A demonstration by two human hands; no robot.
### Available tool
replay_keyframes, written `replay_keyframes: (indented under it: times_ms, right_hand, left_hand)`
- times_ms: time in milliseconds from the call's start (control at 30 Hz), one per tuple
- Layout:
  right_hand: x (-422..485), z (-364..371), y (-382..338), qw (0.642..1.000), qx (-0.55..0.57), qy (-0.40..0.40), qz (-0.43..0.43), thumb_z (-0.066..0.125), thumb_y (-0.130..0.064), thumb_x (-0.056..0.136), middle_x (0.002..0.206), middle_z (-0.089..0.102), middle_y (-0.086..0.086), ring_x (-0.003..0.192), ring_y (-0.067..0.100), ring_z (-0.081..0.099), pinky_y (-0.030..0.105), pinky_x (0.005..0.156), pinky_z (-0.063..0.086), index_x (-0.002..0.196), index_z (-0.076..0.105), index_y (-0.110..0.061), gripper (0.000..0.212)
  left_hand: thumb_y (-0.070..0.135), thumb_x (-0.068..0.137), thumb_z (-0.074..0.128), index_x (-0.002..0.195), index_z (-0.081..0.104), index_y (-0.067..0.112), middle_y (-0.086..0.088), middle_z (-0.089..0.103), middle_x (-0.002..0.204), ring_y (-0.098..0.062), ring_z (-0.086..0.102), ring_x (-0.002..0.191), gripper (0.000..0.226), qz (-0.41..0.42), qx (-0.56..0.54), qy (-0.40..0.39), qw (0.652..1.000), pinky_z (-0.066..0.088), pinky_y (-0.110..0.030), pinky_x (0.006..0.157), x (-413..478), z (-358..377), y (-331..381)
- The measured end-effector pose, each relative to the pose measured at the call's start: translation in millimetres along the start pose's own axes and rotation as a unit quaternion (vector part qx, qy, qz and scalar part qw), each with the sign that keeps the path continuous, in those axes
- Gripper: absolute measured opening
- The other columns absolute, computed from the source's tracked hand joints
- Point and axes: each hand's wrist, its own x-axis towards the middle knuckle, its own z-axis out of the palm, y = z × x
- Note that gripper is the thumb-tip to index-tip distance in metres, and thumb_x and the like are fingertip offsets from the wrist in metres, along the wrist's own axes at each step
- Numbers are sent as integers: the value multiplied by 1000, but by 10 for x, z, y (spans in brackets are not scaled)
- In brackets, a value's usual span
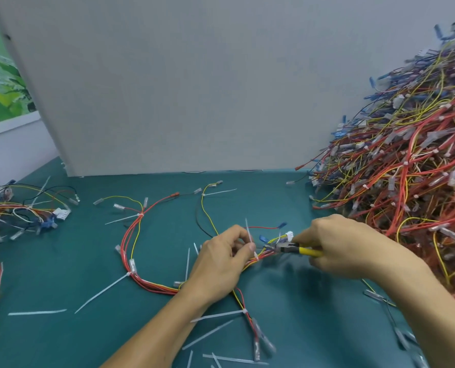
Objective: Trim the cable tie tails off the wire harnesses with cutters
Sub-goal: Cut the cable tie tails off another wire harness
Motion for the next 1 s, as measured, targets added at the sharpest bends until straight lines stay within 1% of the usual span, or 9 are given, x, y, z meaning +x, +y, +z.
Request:
replay_keyframes:
  times_ms: [67,133,200,267,467,667,833,900,1000]
  right_hand:
    - [25,42,-24,1000,-15,18,-3,52,-27,80,84,51,-2,92,27,57,28,56,33,105,61,-40,30]
    - [45,78,-55,999,-30,35,-14,51,-27,79,91,55,-1,96,28,58,30,64,41,109,61,-39,33]
    - [58,106,-76,998,-34,47,-24,51,-27,80,93,54,-3,98,27,57,33,70,47,110,62,-36,34]
    - [72,125,-82,997,-36,54,-31,51,-27,81,92,51,-5,99,25,56,33,73,47,111,63,-36,34]
    - [101,150,-68,996,-46,60,-46,50,-28,83,85,41,-9,98,23,55,30,68,41,115,62,-39,36]
    - [110,153,-44,996,-43,55,-51,51,-24,83,88,45,-9,100,24,56,31,69,43,111,62,-42,35]
    - [119,166,-29,995,-59,54,-63,51,-19,83,90,49,-9,98,24,57,33,69,48,98,60,-36,25]
    - [129,179,-24,994,-62,54,-71,51,-19,84,87,45,-10,98,22,56,33,69,47,100,60,-35,24]
    - [146,196,-21,993,-59,58,-79,51,-22,87,89,48,-10,98,21,56,33,68,48,105,61,-35,24]
  left_hand:
    - [25,90,59,82,58,28,6,70,73,-13,63,72,9,-5,0,-3,1000,48,-29,76,-2,-1,-2]
    - [26,91,57,83,57,28,7,70,74,-16,64,75,9,-5,1,-5,1000,50,-34,79,-4,-3,-3]
    - [25,91,57,83,57,27,6,70,73,-19,64,75,9,-2,-1,-3,1000,50,-37,80,-7,-7,1]
    - [24,91,57,82,56,27,7,70,72,-19,64,74,9,1,-2,-2,1000,51,-37,79,-6,-10,5]
    - [24,92,57,83,58,26,9,70,72,-15,63,72,9,0,-4,0,1000,49,-31,76,-7,-9,8]
    - [24,92,56,82,57,26,3,69,73,-23,61,72,10,7,-4,-7,1000,48,-35,75,-7,-15,16]
    - [24,92,56,82,56,26,1,69,73,-24,60,71,11,12,-3,-17,1000,47,-35,75,-13,-11,22]
    - [24,92,56,82,56,27,0,68,73,-24,59,71,10,14,-3,-18,1000,47,-36,75,-14,-9,19]
    - [25,92,56,82,56,27,-3,68,73,-26,59,72,10,14,-2,-19,1000,47,-38,76,-10,-7,17]
